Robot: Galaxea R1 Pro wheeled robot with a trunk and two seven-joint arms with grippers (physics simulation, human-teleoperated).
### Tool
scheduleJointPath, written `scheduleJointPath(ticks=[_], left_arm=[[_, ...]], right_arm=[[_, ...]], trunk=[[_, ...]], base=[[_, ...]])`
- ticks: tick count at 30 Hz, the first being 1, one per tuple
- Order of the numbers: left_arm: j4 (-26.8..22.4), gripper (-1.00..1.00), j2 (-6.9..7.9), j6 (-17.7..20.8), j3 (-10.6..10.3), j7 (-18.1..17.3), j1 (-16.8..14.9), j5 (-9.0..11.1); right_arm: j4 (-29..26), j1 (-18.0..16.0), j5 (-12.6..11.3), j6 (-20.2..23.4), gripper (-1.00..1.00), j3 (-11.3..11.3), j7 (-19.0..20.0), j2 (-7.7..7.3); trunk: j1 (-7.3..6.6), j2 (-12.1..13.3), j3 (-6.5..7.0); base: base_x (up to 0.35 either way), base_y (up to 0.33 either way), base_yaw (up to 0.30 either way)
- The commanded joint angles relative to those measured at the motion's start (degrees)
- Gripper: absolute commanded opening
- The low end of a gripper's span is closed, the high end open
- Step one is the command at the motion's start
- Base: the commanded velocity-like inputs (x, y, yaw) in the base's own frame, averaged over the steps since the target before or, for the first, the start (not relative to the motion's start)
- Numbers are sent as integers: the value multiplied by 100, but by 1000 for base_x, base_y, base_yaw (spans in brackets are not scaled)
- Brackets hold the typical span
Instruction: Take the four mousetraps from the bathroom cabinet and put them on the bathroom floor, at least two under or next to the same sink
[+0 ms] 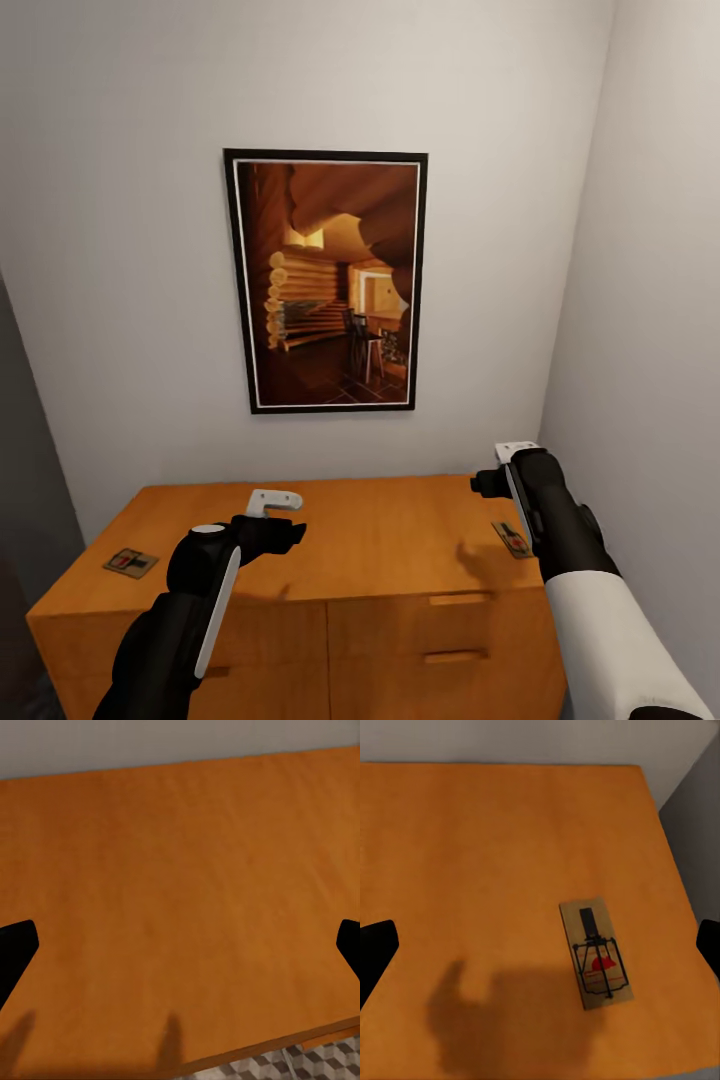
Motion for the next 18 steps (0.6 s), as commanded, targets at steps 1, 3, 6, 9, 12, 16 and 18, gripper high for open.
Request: scheduleJointPath(ticks=[1, 3, 6, 9, 12, 16, 18], left_arm=[[-5, 100, -2, 20, 2, -49, -4, -62], [-5, 100, -4, 21, 1, -49, -5, -63], [-5, 100, -8, 24, 0, -46, -3, -63], [-5, 100, -9, 25, 1, -43, -4, -63], [-5, 100, -10, 24, 2, -40, -4, -64], [-5, 100, -10, 22, 2, -39, -5, -62], [-5, 100, -11, 20, 2, -39, -5, -63]], right_arm=[[-7, -5, 61, 18, 100, -14, 58, 4], [-7, -5, 64, 18, 100, -11, 57, 1], [-6, -5, 66, 18, 100, -8, 56, -11], [-6, -5, 67, 18, 100, -8, 56, -13], [-6, -5, 67, 18, 100, -7, 56, -14], [-6, -5, 67, 18, 100, -7, 56, -20], [-6, -5, 71, 18, 100, -7, 53, -25]], trunk=[[2, -8, -10], [2, -8, -9], [2, -8, -9], [2, -8, -9], [2, -8, -8], [2, -8, -8], [2, -8, -8]], base=[[0, 0, 77], [0, 0, 55], [0, -64, 29], [0, -192, 10], [0, -176, 5], [0, -85, 2], [0, -42, 1]])
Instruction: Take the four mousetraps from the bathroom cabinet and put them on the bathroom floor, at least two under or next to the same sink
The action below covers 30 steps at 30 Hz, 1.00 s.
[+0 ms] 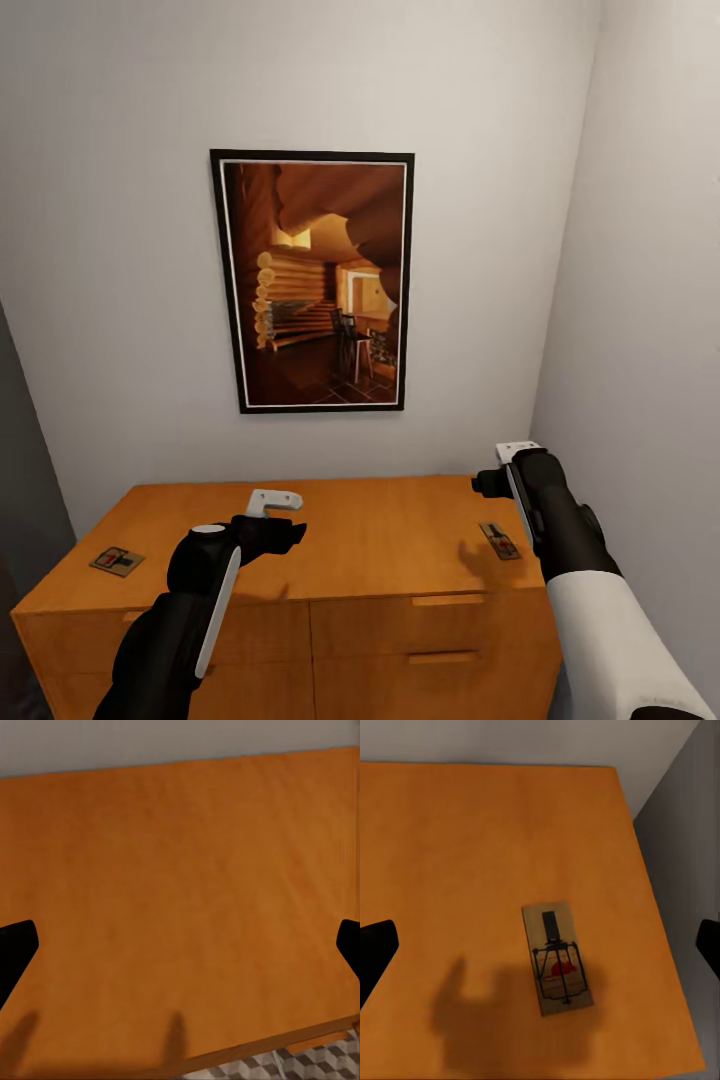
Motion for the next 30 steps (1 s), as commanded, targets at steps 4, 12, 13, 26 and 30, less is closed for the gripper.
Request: scheduleJointPath(ticks=[4, 12, 13, 26, 30], left_arm=[[-6, 100, -2, 21, 2, -50, -5, -58], [-6, 100, -2, 19, 0, -50, -2, -58], [-6, 100, -2, 19, 1, -50, -4, -57], [-6, 100, -2, 18, 1, -50, -4, -54], [-6, 100, -2, 21, 0, -50, -6, -53]], right_arm=[[-6, -5, 58, 17, 100, -14, 55, -10], [23, -5, 14, 17, 100, -14, 61, -57], [44, -5, 2, 17, 100, -14, 66, -65], [339, -5, -28, 17, 100, -9, 309, -78], [372, -5, 3, 17, 100, -16, 549, -81]], trunk=[[2, -8, -10], [2, -8, -10], [2, -8, -10], [2, -8, -10], [2, -8, -10]], base=[[0, -22, 1], [0, -6, 0], [0, -2, 0], [0, 0, 0], [0, 0, 0]])
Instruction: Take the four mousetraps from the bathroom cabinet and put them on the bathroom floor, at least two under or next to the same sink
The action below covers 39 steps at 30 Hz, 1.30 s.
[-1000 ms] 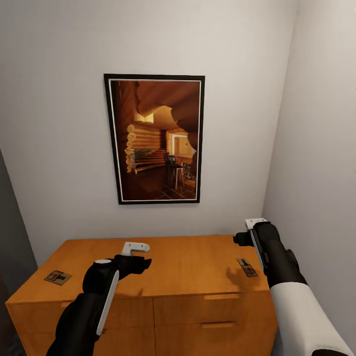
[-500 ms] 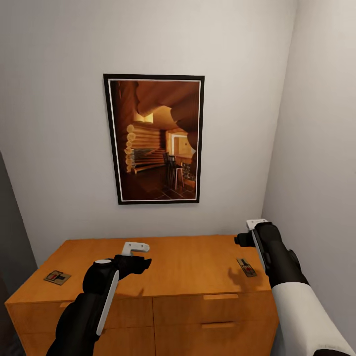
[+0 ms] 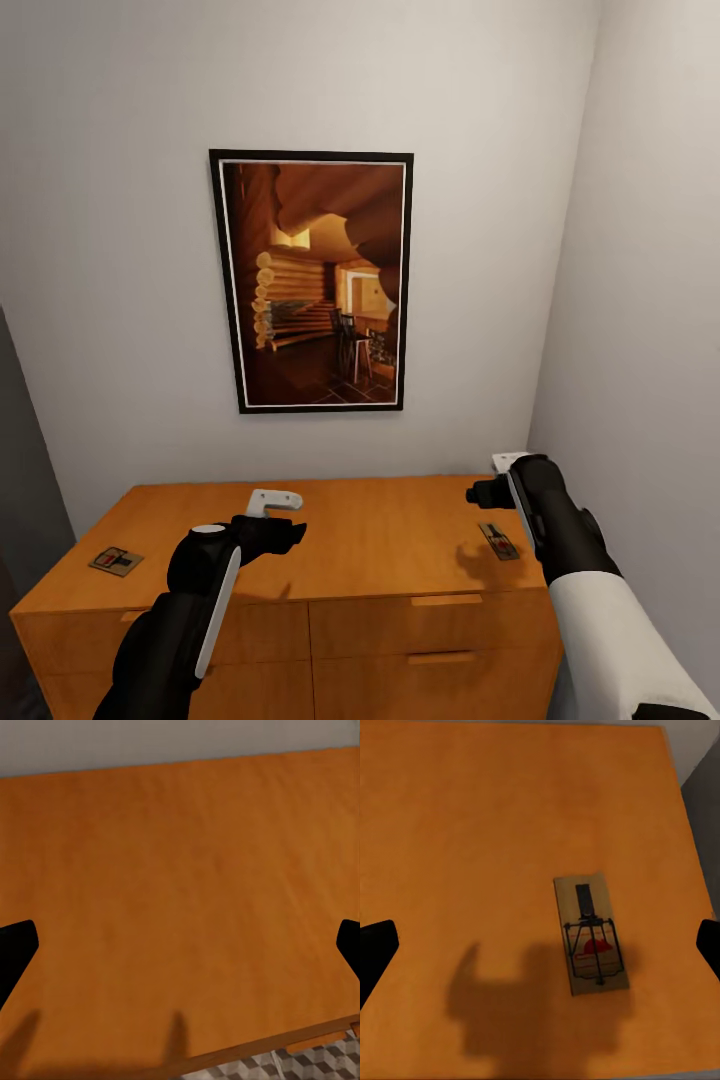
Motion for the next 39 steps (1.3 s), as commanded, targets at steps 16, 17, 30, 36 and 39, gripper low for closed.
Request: scheduleJointPath(ticks=[16, 17, 30, 36, 39], left_arm=[[-6, 100, -2, 25, 2, -51, -1, -60], [-6, 100, -2, 26, 1, -51, -2, -60], [-6, 100, -2, 20, -2, -51, 0, -60], [-6, 100, -9, 21, -4, -51, -4, -60], [-6, 100, -10, 22, -4, -51, -6, -55]], right_arm=[[15, -5, 76, 18, 100, -11, 203, -82], [16, -5, 77, 18, 100, -11, 203, -83], [51, -5, 91, 18, 100, -10, 199, -106], [105, -5, 81, 18, 100, -1, 201, -184], [179, -5, 71, 18, 100, -8, 203, -210]], trunk=[[2, -8, -10], [2, -8, -10], [2, -8, -10], [2, -8, -10], [2, -8, -10]], base=[[0, 0, 0], [0, 0, 0], [0, 0, 0], [0, 0, 0], [0, 0, 0]])
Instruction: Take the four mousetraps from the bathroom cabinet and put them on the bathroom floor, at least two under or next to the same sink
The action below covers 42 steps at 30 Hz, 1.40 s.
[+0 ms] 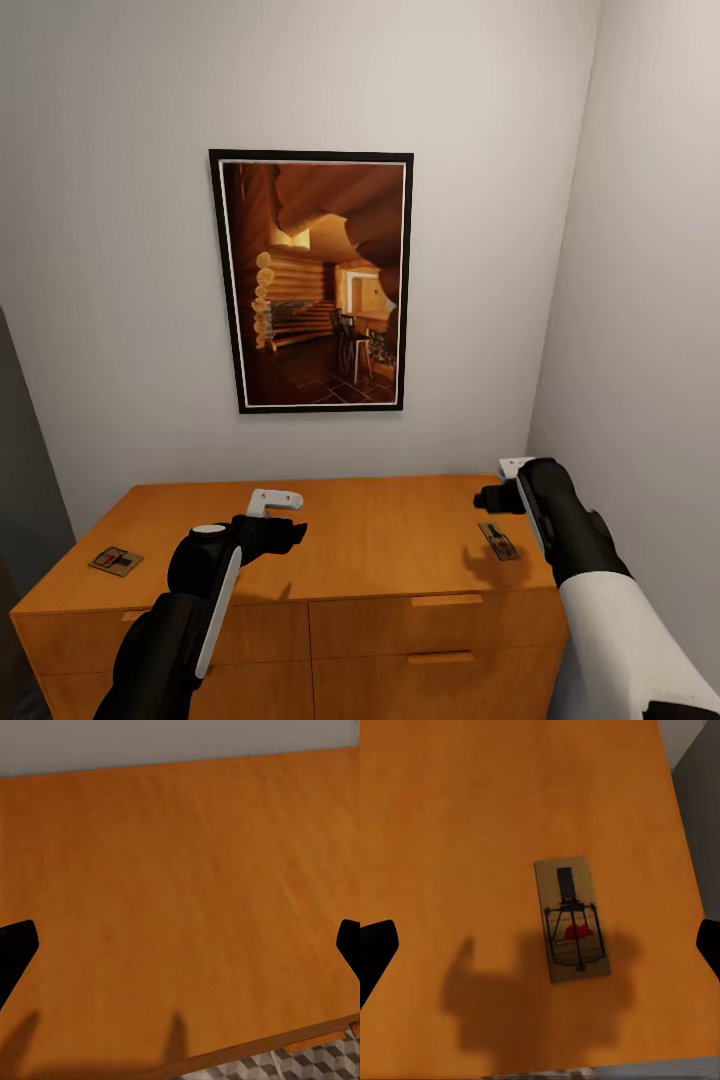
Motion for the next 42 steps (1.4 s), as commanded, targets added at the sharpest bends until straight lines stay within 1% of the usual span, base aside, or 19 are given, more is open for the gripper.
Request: scheduleJointPath(ticks=[1, 7, 10, 13, 21, 31, 42], left_arm=[[-6, 100, -2, 21, 2, -51, -6, -60], [-3, 100, -3, 20, 2, -51, -1, -64], [0, 100, -3, 20, 2, -51, -4, -65], [0, 100, -3, 22, 2, -51, -1, -64], [9, 100, -3, 19, 2, -51, -3, -64], [11, 100, -3, 22, -4, -51, -2, -66], [26, 100, -3, 24, -7, -51, 1, -61]], right_arm=[[22, -5, 57, 17, 100, -8, 60, -6], [293, -5, 72, 17, 100, -36, 63, -40], [399, -5, 76, 17, 100, -49, 66, -101], [475, -35, 49, 17, 100, -56, 67, -197], [555, -169, 14, 17, 100, -60, 68, -271], [590, -289, -1, 17, 100, -68, 69, -303], [595, -303, -1, 17, 100, -65, 69, -296]], trunk=[[2, -8, -10], [2, -8, -10], [2, -8, -10], [2, -8, -10], [2, -8, -10], [2, -8, -10], [2, -8, -10]], base=[[0, 0, 0], [0, 0, 0], [0, 0, 0], [0, 0, 0], [0, 0, 0], [0, 0, 0], [67, -20, 0]])
